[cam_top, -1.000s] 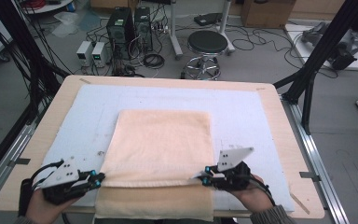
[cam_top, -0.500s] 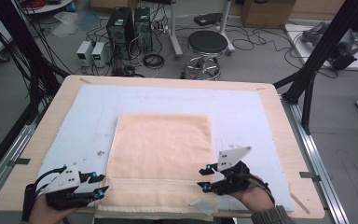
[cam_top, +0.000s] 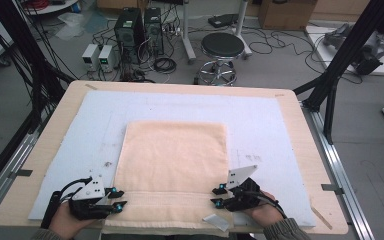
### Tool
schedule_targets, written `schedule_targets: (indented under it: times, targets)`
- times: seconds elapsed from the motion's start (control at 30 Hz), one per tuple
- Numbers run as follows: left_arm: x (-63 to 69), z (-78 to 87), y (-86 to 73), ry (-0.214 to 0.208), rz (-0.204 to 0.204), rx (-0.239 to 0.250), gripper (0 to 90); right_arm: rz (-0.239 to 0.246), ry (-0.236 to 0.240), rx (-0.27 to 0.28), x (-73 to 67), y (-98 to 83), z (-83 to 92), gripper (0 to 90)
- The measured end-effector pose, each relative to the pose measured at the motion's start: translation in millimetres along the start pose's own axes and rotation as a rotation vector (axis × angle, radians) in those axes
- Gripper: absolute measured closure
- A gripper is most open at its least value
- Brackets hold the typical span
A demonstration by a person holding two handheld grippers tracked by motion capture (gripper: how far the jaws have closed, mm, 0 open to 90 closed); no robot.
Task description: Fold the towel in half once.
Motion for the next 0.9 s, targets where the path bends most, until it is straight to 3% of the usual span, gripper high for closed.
schedule_targets:
  times: [0.07, 0.13, 0.27, 0.4, 0.53, 0.63, 0.7, 0.8, 0.9]
  targets:
    - [0.6, 0.0, 0.7, 0.015, 0.000, 0.000, 81.2, 0.004, 0.006, -0.004, -0.3, 1.2, 0.0, 81.6]
    - [0.7, 1.2, 1.0, 0.020, 0.004, 0.001, 85.9, 0.008, 0.001, -0.012, -1.0, 2.5, -0.5, 85.4]
    - [1.2, 7.7, 3.3, 0.030, -0.001, 0.013, 87.7, 0.028, 0.001, -0.004, -2.7, 8.0, 3.6, 86.9]
    - [7.1, 27.0, 12.8, 0.026, -0.008, 0.060, 87.9, 0.042, -0.002, 0.039, -6.3, 21.9, 16.2, 87.2]
    - [15.1, 53.5, 20.0, 0.019, -0.020, 0.114, 87.8, 0.083, 0.014, 0.065, -18.8, 41.3, 33.8, 87.1]
    - [14.8, 55.5, 9.1, 0.003, -0.002, 0.079, 87.2, 0.077, 0.090, 0.056, -30.7, 43.7, 31.1, 84.8]
    - [13.0, 49.3, -3.3, -0.019, 0.034, 0.042, 83.8, 0.072, 0.112, 0.014, -33.0, 36.5, 21.4, 73.3]
    - [12.3, 43.1, -12.0, -0.035, 0.054, 0.017, 76.3, 0.034, 0.096, 0.020, -26.4, 29.4, 15.5, 69.1]
    - [10.3, 41.6, -8.4, -0.029, 0.037, 0.021, 71.1, 0.010, 0.049, 0.024, -12.3, 27.4, 15.1, 64.7]
Point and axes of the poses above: each handheld gripper's, and its own axes: z roughly backward along the jaws, y roughly out of its top, x roughly to its right, the point moved 8 cm from there along -z, roughly forward along the jaws, and after that the axes turned 12 degrees about z, right-handed, at the moved point
